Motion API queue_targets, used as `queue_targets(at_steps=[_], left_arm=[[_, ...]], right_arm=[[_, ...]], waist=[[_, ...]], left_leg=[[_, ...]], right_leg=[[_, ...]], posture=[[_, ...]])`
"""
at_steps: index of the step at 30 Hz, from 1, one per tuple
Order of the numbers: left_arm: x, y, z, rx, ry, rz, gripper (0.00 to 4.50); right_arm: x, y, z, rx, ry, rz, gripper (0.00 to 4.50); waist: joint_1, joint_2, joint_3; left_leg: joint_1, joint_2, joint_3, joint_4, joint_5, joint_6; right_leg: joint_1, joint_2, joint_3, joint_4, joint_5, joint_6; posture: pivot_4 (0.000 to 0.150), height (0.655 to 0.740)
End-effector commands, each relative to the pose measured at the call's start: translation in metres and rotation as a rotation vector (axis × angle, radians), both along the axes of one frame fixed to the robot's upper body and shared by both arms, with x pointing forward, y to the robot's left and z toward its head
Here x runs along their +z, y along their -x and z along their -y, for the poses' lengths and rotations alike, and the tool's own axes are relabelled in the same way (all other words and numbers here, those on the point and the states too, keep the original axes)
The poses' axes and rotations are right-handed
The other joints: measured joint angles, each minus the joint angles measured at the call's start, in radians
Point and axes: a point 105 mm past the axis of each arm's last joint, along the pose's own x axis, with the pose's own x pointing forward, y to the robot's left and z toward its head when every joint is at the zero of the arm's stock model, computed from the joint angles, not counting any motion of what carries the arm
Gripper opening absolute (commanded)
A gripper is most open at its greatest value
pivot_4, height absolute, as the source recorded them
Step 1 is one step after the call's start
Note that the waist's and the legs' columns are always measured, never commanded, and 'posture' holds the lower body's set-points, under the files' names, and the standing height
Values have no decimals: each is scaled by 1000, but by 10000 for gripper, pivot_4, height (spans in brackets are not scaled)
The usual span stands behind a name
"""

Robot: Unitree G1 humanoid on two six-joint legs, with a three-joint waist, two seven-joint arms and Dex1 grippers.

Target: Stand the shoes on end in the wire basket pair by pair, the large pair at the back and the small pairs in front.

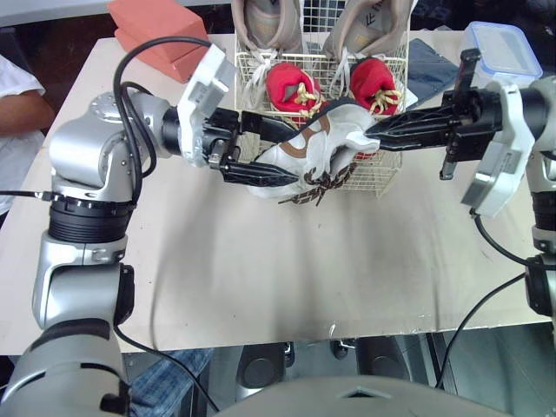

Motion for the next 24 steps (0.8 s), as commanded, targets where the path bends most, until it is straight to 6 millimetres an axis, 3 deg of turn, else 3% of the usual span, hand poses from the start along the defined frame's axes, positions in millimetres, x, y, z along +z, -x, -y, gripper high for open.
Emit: queue_targets(at_steps=[1,2,4,6,7,9,13,16,20,24], left_arm=[[0,5,2,-18,-22,9,32948],[0,5,2,-18,-19,8,28088],[1,5,2,-17,-14,8,25355],[1,4,2,-15,-7,12,16817],[2,3,3,-12,4,22,11796],[8,1,4,-9,47,46,5198],[26,-5,5,21,188,76,5132],[38,-14,3,83,295,126,5131],[41,-25,6,182,415,170,5131],[36,-26,13,208,466,174,5131]], right_arm=[[18,8,-1,50,-62,114,0],[18,8,-1,51,-66,119,0],[19,8,0,49,-76,124,0],[19,7,1,43,-90,119,0],[18,5,3,32,-97,106,6977],[17,1,7,3,-123,54,14868],[8,-14,21,-112,-207,-175,34716],[-7,-26,38,-231,-385,-564,44981],[-17,-21,36,-283,-677,-1071,44981],[-11,-6,19,-237,-790,-1313,44981]], waist=[[0,0,0],[0,0,0],[0,0,0],[0,0,0],[0,0,0],[3,0,0],[5,0,0],[10,-1,0],[11,0,0],[2,0,0]], left_leg=[[0,0,0,0,0,0],[0,0,0,0,0,0],[0,0,0,0,0,0],[0,0,0,0,0,0],[0,0,0,0,0,0],[0,0,0,0,0,0],[0,0,0,1,0,0],[0,0,0,1,0,0],[-1,0,-1,1,0,0],[1,0,-1,1,0,0]], right_leg=[[0,0,0,0,0,0],[0,0,0,0,0,0],[0,0,0,0,0,0],[0,0,0,0,0,0],[0,0,0,0,0,0],[0,0,0,1,0,0],[0,-1,0,1,1,-3],[0,-1,0,1,2,-3],[0,-2,-1,2,2,-3],[0,-2,0,3,2,-3]], posture=[[1500,6860],[1500,6860],[1500,6860],[1500,6860],[1500,6860],[1500,6860],[1500,6860],[1500,6860],[1500,6860],[1500,6860]])
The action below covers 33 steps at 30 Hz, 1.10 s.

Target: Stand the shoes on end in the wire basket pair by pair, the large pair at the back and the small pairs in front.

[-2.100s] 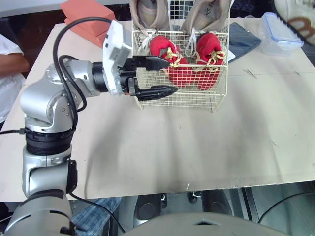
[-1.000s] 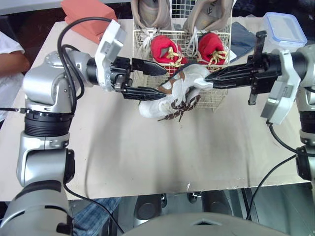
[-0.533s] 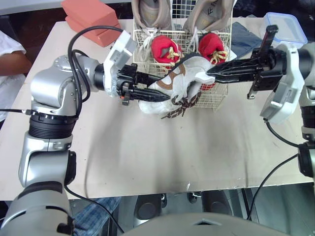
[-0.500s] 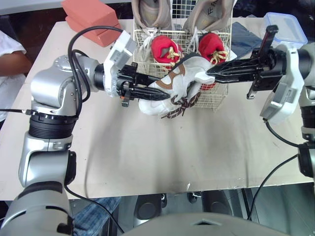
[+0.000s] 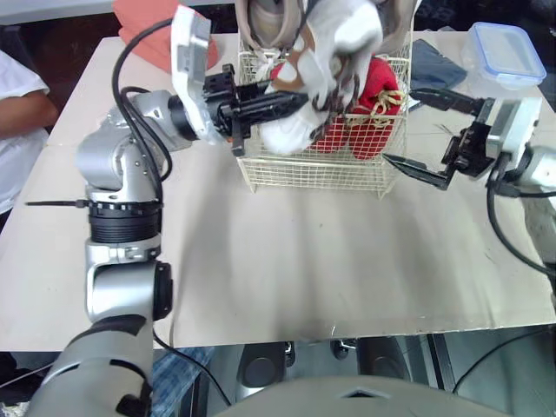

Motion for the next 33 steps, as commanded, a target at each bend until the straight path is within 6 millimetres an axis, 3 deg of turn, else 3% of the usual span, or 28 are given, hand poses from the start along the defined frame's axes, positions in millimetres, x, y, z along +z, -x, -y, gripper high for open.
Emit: queue_targets(at_steps=[1,4,10,17,19,20,22,24,27,30,31,33], left_arm=[[6,6,2,14,46,48,5131],[-6,10,9,-4,37,6,5131],[-10,12,15,-30,38,-13,5131],[-13,16,19,-77,36,-36,5131],[-15,19,19,-105,27,-65,5131],[-14,17,19,-95,40,-79,5131],[-12,15,19,-89,49,-99,5131],[-12,15,20,-94,45,-105,15427],[-12,17,22,-104,40,-96,25767],[-10,13,21,-72,37,-60,40761],[-10,11,20,-58,38,-56,43903],[-11,10,17,-49,21,-41,43903]], right_arm=[[32,21,-18,55,-210,-90,44981],[47,25,-29,80,-341,-162,44981],[49,25,-42,112,-377,-269,44981],[34,13,-47,46,-370,-349,11004],[31,12,-45,29,-367,-351,3063],[31,12,-44,22,-369,-349,327],[30,12,-43,8,-374,-343,327],[31,12,-42,-4,-388,-336,0],[33,12,-42,-21,-409,-319,0],[37,14,-40,-49,-440,-291,0],[39,14,-39,-59,-452,-279,0],[45,14,-36,-88,-481,-249,0]], waist=[[-2,0,0],[-3,0,0],[9,-1,0],[14,-1,0],[14,-1,0],[14,-1,0],[15,-1,0],[16,-1,0],[16,-1,0],[18,-1,0],[18,-1,0],[18,-1,0]], left_leg=[[0,0,0,0,0,0],[0,0,-1,0,0,0],[-1,-1,-1,0,0,0],[-1,-1,-1,-3,0,0],[-1,-1,-1,-3,0,0],[-1,0,-1,-3,0,0],[-1,0,-1,-4,0,0],[-2,0,-1,-4,0,0],[-2,0,-1,-4,0,0],[-2,0,-1,-4,0,0],[-2,0,-2,-4,0,0],[-3,0,-1,-5,0,0]], right_leg=[[0,0,0,0,0,0],[0,1,0,0,0,0],[0,1,-1,-2,0,0],[0,1,-1,-4,0,0],[0,2,-1,-5,0,0],[0,2,-1,-5,0,0],[0,2,-2,-5,0,0],[0,2,-2,-6,0,0],[0,2,-2,-7,0,0],[0,2,-2,-7,0,0],[0,2,-2,-7,0,0],[0,2,-2,-8,0,0]], posture=[[1500,6860],[1500,6860],[1500,6860],[1500,6860],[1500,6860],[1500,6860],[1500,6860],[1500,6860],[1500,6860],[1500,6860],[1500,6860],[1500,6860]])
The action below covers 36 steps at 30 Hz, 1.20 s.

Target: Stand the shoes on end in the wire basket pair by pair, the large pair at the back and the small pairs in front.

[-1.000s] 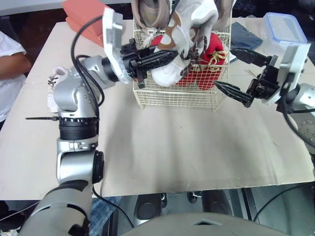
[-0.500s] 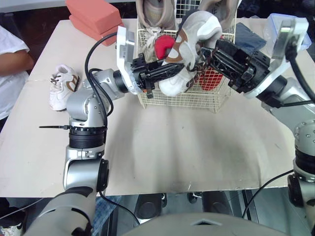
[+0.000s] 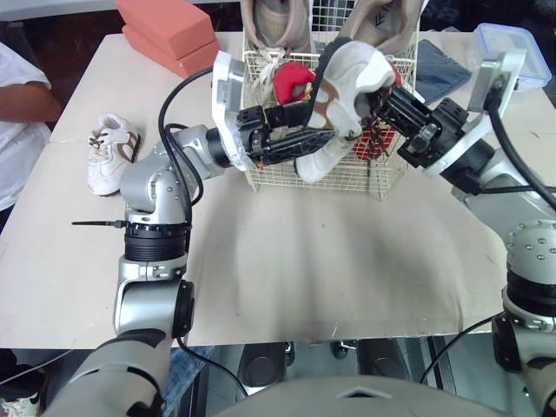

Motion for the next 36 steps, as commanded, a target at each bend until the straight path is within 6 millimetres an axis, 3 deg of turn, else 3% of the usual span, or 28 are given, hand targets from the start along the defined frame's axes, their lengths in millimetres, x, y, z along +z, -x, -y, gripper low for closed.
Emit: queue_targets(at_steps=[1,8,12,18,25,28,36], left_arm=[[15,4,-3,6,-14,101,43903],[23,20,-18,-10,-125,165,43903],[29,33,-26,-15,-248,202,43903],[24,33,-30,42,-365,208,43903],[19,38,-29,41,-392,188,43903],[18,39,-29,38,-396,186,43903],[14,37,-29,46,-415,183,43903]], right_arm=[[26,9,9,-84,-59,113,0],[48,9,30,-288,-52,224,0],[47,10,36,-399,64,277,0],[15,18,23,-412,172,251,0],[-14,15,35,-612,329,270,0],[-31,15,40,-681,394,223,0],[-73,10,39,-638,400,-19,0]], waist=[[0,0,0],[-1,0,0],[-1,0,0],[3,0,0],[2,0,0],[2,0,0],[2,-1,-1]], left_leg=[[0,0,0,0,0,0],[0,0,0,-1,0,0],[-1,0,0,-2,0,0],[-1,0,0,-3,0,0],[-2,0,0,-2,0,0],[-2,0,-1,-2,0,0],[-1,0,-1,-2,0,0]], right_leg=[[0,0,0,0,0,0],[-1,0,0,-1,0,0],[-2,0,0,-2,0,0],[-2,0,0,-2,-2,3],[-2,0,0,-2,-3,4],[-2,0,0,-2,-3,4],[-1,0,0,-2,-3,4]], posture=[[1500,6860],[1500,6860],[1500,6860],[1500,6860],[1500,6860],[1500,6860],[1500,6860]])
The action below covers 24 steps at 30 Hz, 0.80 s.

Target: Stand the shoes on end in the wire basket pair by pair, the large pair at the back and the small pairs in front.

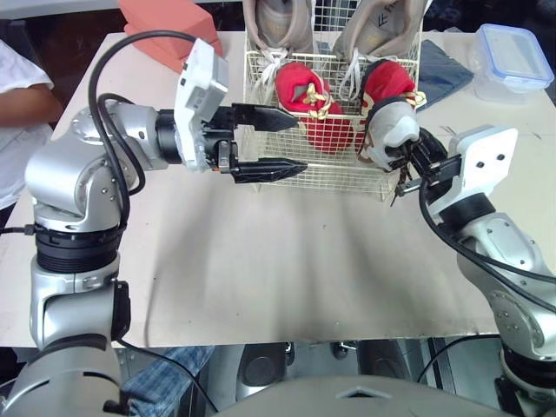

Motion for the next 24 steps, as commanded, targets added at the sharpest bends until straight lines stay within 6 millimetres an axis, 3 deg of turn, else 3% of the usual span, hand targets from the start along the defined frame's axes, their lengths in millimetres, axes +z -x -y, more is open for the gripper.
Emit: queue_targets(at_steps=[1,3,6,14,19,21,24], left_arm=[[3,5,2,-10,-21,42,43903],[3,5,1,-8,-21,44,43903],[3,5,-1,5,-19,46,45000],[5,-2,-22,93,46,47,45000],[13,-18,-63,260,100,101,45000],[20,-27,-90,363,155,123,45000],[23,-38,-120,487,197,159,45000]], right_arm=[[-16,-4,3,-7,13,-84,0],[-14,-6,4,2,11,-79,0],[-5,-7,8,36,-31,-62,8807],[2,5,32,198,53,-102,44640],[16,30,31,434,74,-98,44640],[39,40,21,559,65,-15,44640],[60,39,7,645,81,57,44640]], waist=[[0,0,0],[0,-1,-1],[0,-1,-1],[1,0,0],[-2,0,0],[-4,0,0],[-12,0,0]], left_leg=[[0,0,0,0,0,0],[1,0,0,0,0,0],[1,0,0,0,0,0],[0,0,0,0,0,0],[1,0,0,-1,0,0],[2,0,0,-2,0,0],[4,0,0,-2,0,0]], right_leg=[[0,0,0,0,0,0],[1,0,0,0,0,0],[1,0,0,0,0,0],[0,1,0,0,0,0],[0,1,1,-1,0,0],[0,2,1,-1,0,0],[1,3,2,0,0,0]], posture=[[1500,6860],[1500,6860],[1500,6860],[1500,6860],[1500,6860],[1500,6860],[1500,6860]])
